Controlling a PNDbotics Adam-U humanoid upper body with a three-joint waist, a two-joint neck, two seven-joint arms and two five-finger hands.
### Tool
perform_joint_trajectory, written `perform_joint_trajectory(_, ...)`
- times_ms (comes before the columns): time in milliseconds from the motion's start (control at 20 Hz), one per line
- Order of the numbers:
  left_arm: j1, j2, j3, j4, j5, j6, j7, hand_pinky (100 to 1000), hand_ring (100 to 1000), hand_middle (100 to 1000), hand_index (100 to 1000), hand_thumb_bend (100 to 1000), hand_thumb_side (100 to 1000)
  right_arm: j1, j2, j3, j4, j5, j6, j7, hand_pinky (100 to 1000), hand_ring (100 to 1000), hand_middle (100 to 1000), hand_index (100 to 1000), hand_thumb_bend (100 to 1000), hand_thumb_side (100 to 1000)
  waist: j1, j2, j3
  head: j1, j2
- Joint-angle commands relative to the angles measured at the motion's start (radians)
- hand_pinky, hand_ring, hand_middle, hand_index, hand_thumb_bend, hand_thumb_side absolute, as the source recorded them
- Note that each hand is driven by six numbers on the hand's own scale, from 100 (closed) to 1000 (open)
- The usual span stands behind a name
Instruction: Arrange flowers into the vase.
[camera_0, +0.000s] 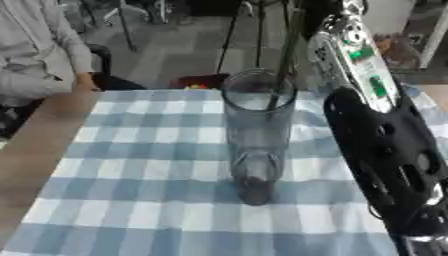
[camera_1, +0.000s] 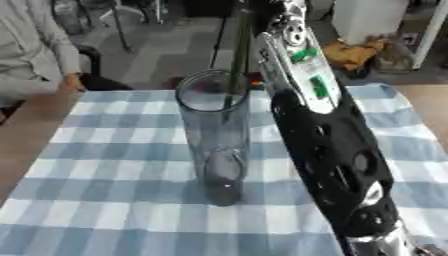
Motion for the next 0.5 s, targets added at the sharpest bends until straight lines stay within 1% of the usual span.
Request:
perform_joint_trajectory(50, -0.013, 0.005, 0.005, -0.014, 0.005, -0.001, 0.002, 544, 725, 816, 875, 206, 1000, -0.015, -0.004, -0.004, 0.005, 0.011, -0.012, 0.015, 477, 197, 100, 121, 100, 126, 0.003, -0.017, 0.003, -0.002, -0.015)
perform_joint_trajectory(100, -0.013, 0.005, 0.005, -0.014, 0.005, -0.001, 0.002, 544, 725, 816, 875, 206, 1000, -0.015, -0.005, -0.004, 0.008, 0.012, -0.015, 0.019, 477, 197, 100, 121, 100, 126, 0.003, -0.016, 0.003, -0.002, -0.016)
perform_joint_trajectory(150, -0.013, 0.005, 0.005, -0.014, 0.005, -0.001, 0.002, 543, 725, 816, 875, 205, 1000, -0.015, -0.005, -0.004, 0.013, 0.014, -0.016, 0.022, 505, 222, 100, 122, 100, 132, 0.003, -0.016, 0.004, -0.002, -0.016)
perform_joint_trajectory(200, -0.013, 0.005, 0.005, -0.014, 0.005, -0.001, 0.001, 543, 725, 816, 875, 206, 1000, -0.014, -0.006, -0.004, 0.018, 0.017, -0.016, 0.025, 510, 226, 100, 122, 100, 133, 0.003, -0.015, 0.004, -0.002, -0.016)
perform_joint_trajectory(250, -0.013, 0.004, 0.005, -0.014, 0.005, 0.0, 0.001, 543, 725, 816, 875, 205, 1000, -0.014, -0.006, -0.005, 0.024, 0.02, -0.015, 0.028, 546, 266, 100, 122, 100, 138, 0.003, -0.015, 0.005, -0.002, -0.015)
perform_joint_trajectory(500, -0.012, 0.005, 0.005, -0.014, 0.006, 0.0, 0.001, 543, 724, 816, 875, 205, 1000, -0.012, -0.011, -0.008, 0.056, 0.034, 0.007, 0.033, 594, 330, 100, 124, 100, 148, 0.002, -0.016, 0.003, 0.001, -0.015)
